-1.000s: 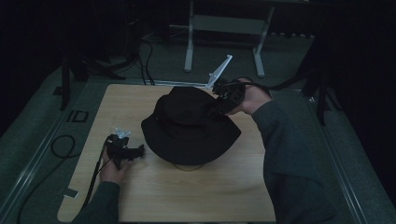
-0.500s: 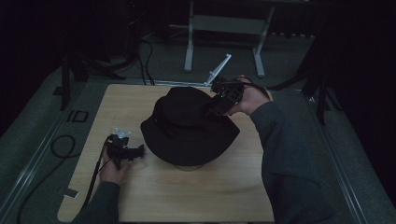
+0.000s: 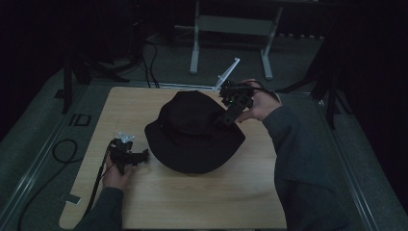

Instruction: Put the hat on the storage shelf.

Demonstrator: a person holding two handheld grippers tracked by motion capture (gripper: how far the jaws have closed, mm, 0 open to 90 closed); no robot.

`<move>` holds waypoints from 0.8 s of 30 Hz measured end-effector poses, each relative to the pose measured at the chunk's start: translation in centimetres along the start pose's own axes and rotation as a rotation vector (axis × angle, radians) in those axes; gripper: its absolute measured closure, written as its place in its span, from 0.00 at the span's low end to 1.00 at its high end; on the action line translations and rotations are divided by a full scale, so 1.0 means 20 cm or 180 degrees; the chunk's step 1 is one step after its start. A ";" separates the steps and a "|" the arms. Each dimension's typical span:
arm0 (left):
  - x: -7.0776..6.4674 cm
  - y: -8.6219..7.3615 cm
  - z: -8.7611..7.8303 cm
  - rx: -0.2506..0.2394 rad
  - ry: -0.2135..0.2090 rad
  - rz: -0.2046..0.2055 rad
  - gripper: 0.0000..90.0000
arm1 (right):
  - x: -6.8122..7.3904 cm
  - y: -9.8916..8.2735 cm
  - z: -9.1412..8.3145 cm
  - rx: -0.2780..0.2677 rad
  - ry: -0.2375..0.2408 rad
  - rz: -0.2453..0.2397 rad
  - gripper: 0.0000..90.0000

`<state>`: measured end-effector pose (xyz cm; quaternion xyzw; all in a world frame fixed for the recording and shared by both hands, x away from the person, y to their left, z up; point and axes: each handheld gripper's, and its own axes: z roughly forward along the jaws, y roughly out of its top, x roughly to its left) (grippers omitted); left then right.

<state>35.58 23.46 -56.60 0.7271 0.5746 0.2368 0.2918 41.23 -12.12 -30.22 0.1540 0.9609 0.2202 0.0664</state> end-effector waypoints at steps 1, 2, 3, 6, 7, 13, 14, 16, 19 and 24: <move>0.00 0.00 0.00 0.0001 0.0000 0.0001 0.08 | 0.00 0.00 -0.01 -0.0011 0.0002 -0.0002 0.13; 0.00 0.00 0.00 0.0001 0.0000 0.0001 0.09 | 0.01 -0.01 -0.02 -0.0019 0.0005 -0.0008 0.12; 0.00 0.00 0.00 0.0002 0.0001 0.0001 0.09 | 0.01 -0.01 -0.02 -0.0017 -0.0001 -0.0025 0.12; 0.00 0.00 0.00 0.0002 0.0000 0.0001 0.09 | 0.01 -0.03 -0.04 -0.0028 -0.0035 -0.0045 0.12; 0.00 0.00 0.00 0.0001 0.0000 0.0001 0.08 | 0.01 -0.04 -0.05 -0.0024 -0.0058 -0.0041 0.12; 0.00 0.00 0.00 0.0000 0.0000 0.0001 0.09 | 0.00 -0.09 -0.07 -0.0076 -0.0049 -0.0011 0.12; 0.00 0.00 0.00 0.0000 0.0000 0.0000 0.09 | -0.01 -0.10 -0.08 -0.0111 -0.0056 0.0000 0.12; 0.00 0.00 0.00 0.0000 0.0001 0.0001 0.08 | -0.02 -0.12 -0.09 -0.0151 -0.0049 0.0024 0.12; 0.00 0.00 0.00 0.0001 0.0000 0.0001 0.09 | -0.02 -0.14 -0.09 -0.0200 -0.0042 0.0047 0.12; 0.00 0.00 0.00 0.0002 0.0001 0.0001 0.09 | -0.03 -0.19 -0.10 -0.0246 -0.0053 0.0106 0.12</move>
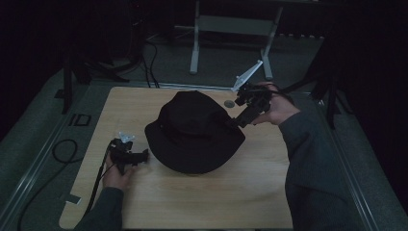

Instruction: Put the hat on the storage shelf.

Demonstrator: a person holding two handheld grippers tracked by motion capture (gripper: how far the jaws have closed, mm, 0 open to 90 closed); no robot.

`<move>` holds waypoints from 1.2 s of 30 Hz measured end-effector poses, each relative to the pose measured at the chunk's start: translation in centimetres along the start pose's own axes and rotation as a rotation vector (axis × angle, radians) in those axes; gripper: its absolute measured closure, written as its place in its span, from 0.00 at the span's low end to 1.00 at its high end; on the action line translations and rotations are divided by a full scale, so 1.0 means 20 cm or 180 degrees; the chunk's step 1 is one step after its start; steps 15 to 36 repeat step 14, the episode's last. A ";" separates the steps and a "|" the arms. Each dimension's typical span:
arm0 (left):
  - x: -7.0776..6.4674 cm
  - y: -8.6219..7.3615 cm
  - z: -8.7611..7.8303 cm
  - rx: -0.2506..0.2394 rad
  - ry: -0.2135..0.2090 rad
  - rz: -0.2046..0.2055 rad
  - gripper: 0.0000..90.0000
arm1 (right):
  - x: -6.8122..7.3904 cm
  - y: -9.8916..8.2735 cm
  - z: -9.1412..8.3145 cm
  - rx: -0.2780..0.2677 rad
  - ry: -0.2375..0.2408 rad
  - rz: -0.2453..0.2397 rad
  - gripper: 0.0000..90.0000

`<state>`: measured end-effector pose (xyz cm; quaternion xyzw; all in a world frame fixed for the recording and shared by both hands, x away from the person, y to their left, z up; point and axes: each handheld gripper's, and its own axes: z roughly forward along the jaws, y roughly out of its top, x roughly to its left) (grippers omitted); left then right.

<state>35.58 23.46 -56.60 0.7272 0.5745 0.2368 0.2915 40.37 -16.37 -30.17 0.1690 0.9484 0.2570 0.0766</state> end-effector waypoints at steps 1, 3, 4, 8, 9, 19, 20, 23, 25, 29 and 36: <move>0.00 0.00 0.00 -0.0001 0.0000 -0.0001 0.09 | 0.00 -0.01 0.00 -0.0017 0.0010 -0.0004 0.12; 0.00 0.00 0.00 -0.0004 -0.0001 -0.0004 0.09 | -0.01 -0.03 0.00 -0.0022 0.0010 0.0026 0.12; 0.00 0.00 0.00 -0.0004 0.0000 -0.0005 0.09 | -0.01 -0.04 0.00 -0.0035 0.0004 0.0031 0.12; 0.00 0.00 0.00 -0.0009 0.0000 -0.0009 0.09 | -0.02 -0.07 -0.01 -0.0050 -0.0002 0.0083 0.12; 0.00 0.00 0.00 -0.0009 0.0000 -0.0010 0.09 | -0.03 -0.10 -0.01 -0.0091 0.0006 0.0128 0.13; 0.00 0.00 0.00 -0.0007 -0.0001 -0.0009 0.09 | -0.03 -0.14 -0.01 -0.0116 -0.0002 0.0153 0.14; 0.00 0.00 0.00 -0.0007 -0.0001 -0.0009 0.09 | -0.03 -0.14 -0.01 -0.0116 -0.0002 0.0153 0.14; 0.00 0.00 0.00 -0.0007 -0.0001 -0.0009 0.09 | -0.03 -0.14 -0.01 -0.0116 -0.0002 0.0153 0.14; 0.00 0.00 0.00 -0.0007 -0.0001 -0.0009 0.09 | -0.03 -0.14 -0.01 -0.0116 -0.0002 0.0153 0.14; 0.00 0.00 0.00 -0.0007 -0.0001 -0.0009 0.09 | -0.03 -0.14 -0.01 -0.0116 -0.0002 0.0153 0.14; 0.00 0.00 0.00 -0.0007 -0.0001 -0.0009 0.09 | -0.03 -0.14 -0.01 -0.0116 -0.0002 0.0153 0.14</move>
